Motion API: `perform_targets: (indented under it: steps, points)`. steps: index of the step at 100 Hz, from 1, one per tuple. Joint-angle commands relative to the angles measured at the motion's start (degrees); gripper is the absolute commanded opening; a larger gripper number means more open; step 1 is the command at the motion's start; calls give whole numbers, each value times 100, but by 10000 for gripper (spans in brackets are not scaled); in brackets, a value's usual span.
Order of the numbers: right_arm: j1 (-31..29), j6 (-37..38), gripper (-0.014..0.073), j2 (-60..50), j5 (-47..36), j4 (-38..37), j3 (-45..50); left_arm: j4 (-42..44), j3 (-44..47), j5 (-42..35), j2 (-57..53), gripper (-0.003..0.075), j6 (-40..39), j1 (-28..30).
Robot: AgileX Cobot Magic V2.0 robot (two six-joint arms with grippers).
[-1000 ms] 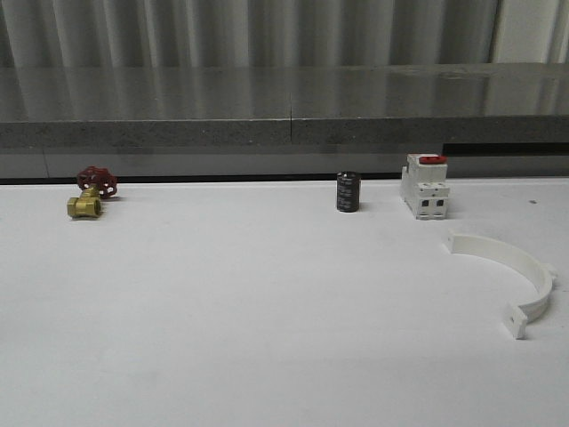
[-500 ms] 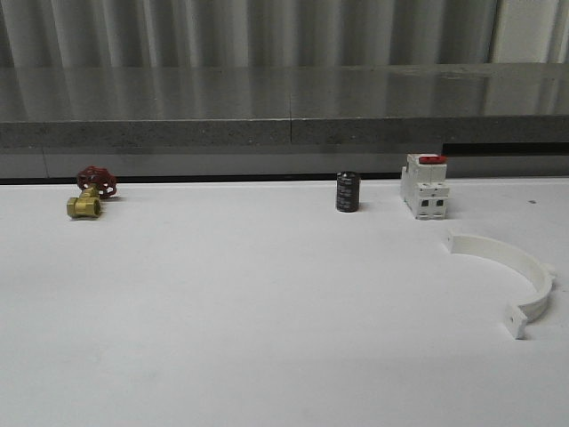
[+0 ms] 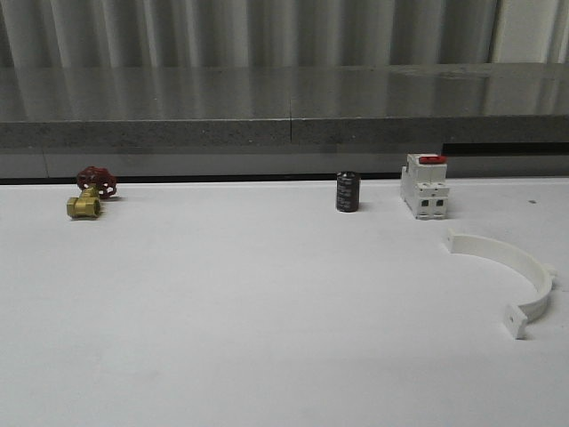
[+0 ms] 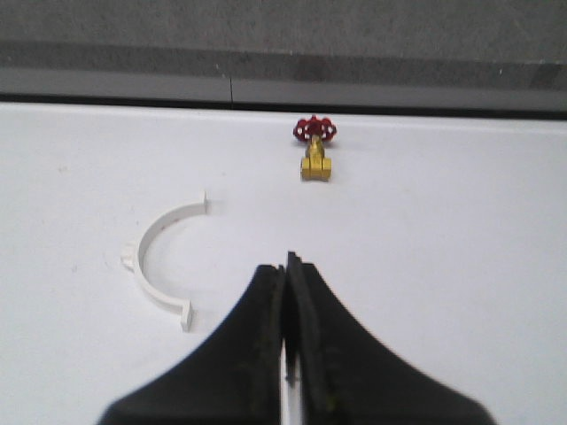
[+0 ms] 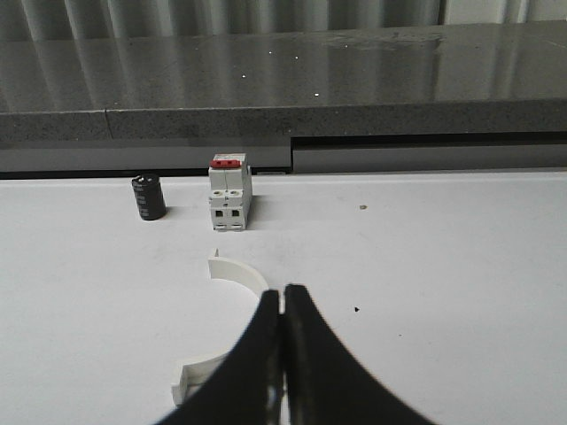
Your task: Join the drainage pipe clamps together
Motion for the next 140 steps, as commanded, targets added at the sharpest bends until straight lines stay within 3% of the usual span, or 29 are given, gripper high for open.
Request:
perform_targets:
  steps: [1, 14, 21, 28, 40, 45, 50, 65, 96, 140]
  points:
    - [-41, -66, -68, -114, -480, -6, -98, -106, -212, -104, 194, -21, -48, 3]
    - [-41, -66, -68, -114, -480, -6, -98, -106, -212, 183, 328, -13, -48, 3]
    - [-41, -66, -68, -114, -480, -6, -98, -106, -212, 312, 356, 55, -48, 3]
    - [-41, -66, -68, -114, -480, -6, -98, -115, -212, 427, 356, 199, -48, 3]
    - [-41, -66, -68, -114, -480, -6, -98, -128, -212, 469, 356, 558, -48, 3]
    - [-41, -66, -68, -114, -480, -6, -98, -206, -212, 485, 356, 650, -48, 3]
    - [-41, -66, -68, -114, -480, -6, -98, -260, -212, 495, 369, 688, -48, 3]
    - [-41, -66, -68, -114, -480, -6, -98, -407, -295, 550, 733, 651, -48, 15]
    - [-41, -66, -68, -114, -480, -6, -98, -237, -1446, 474, 3067, 580, -73, 26]
    - [-41, -66, -68, -114, -480, -6, -98, -213, -3241, 855, 5608, 578, 427, 1212]
